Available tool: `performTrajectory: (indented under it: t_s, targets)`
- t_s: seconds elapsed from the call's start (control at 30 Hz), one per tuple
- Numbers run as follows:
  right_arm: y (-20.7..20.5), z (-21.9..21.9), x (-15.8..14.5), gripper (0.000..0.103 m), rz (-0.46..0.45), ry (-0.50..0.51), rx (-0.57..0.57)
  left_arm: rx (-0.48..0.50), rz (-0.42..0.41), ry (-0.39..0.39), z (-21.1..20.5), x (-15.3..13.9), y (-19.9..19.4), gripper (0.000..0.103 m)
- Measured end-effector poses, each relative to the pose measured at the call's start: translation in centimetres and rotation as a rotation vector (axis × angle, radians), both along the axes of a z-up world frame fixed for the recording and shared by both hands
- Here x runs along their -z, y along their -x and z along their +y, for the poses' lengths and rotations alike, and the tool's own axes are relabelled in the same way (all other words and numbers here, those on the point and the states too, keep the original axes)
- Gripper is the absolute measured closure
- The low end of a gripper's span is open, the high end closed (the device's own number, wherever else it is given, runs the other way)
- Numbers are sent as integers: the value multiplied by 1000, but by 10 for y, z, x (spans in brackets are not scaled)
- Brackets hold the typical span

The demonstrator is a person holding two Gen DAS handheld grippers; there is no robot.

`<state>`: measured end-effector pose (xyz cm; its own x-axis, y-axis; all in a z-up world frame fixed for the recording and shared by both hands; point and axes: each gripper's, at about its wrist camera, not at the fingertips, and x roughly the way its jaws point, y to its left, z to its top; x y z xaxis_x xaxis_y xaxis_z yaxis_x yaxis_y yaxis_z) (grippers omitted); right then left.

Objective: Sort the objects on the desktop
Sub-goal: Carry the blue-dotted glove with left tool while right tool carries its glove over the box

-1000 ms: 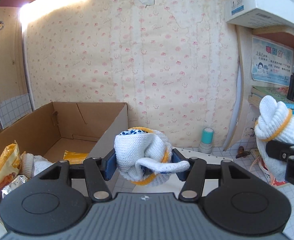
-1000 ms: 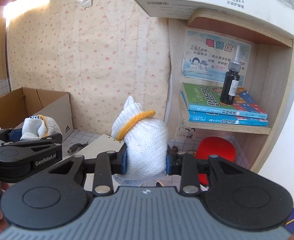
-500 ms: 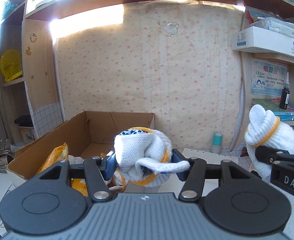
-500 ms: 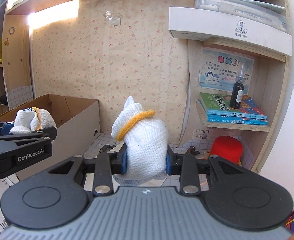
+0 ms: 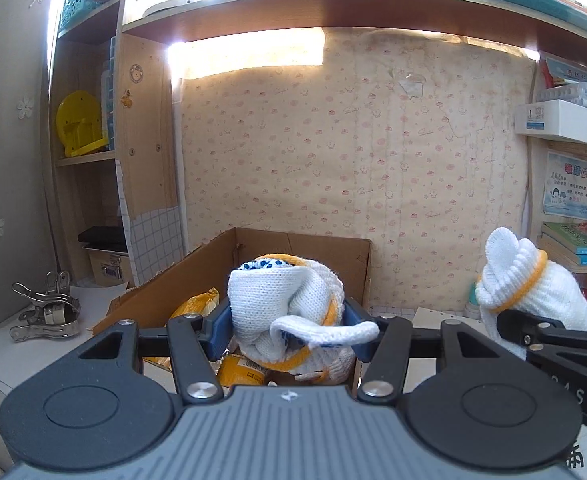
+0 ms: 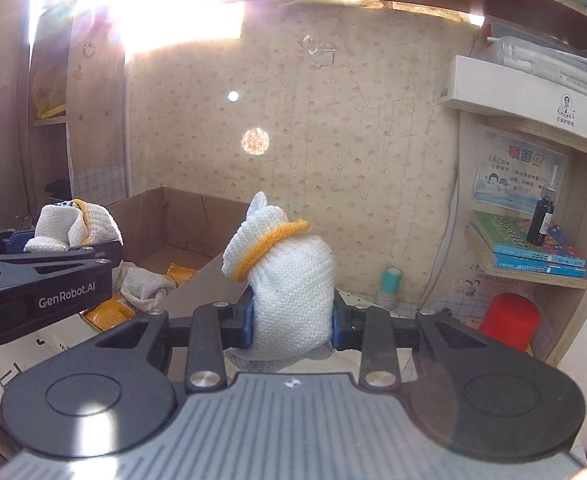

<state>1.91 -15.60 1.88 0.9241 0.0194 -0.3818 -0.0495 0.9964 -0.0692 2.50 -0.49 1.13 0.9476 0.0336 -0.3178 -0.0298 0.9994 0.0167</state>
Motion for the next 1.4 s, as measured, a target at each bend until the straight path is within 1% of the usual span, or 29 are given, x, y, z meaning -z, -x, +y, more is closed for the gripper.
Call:
performTrajectory:
  t_s: [0.27, 0.8, 1.4]
  targets:
    - [-7, 20, -1, 70, 5, 13, -37, -42, 1, 14, 23, -1, -2, 44]
    - [-25, 57, -6, 70, 11, 33, -109, -85, 8, 30, 53, -2, -9, 44]
    - [-54, 84, 1, 69, 49, 39, -164, -118, 38, 38, 73, 7, -25, 44]
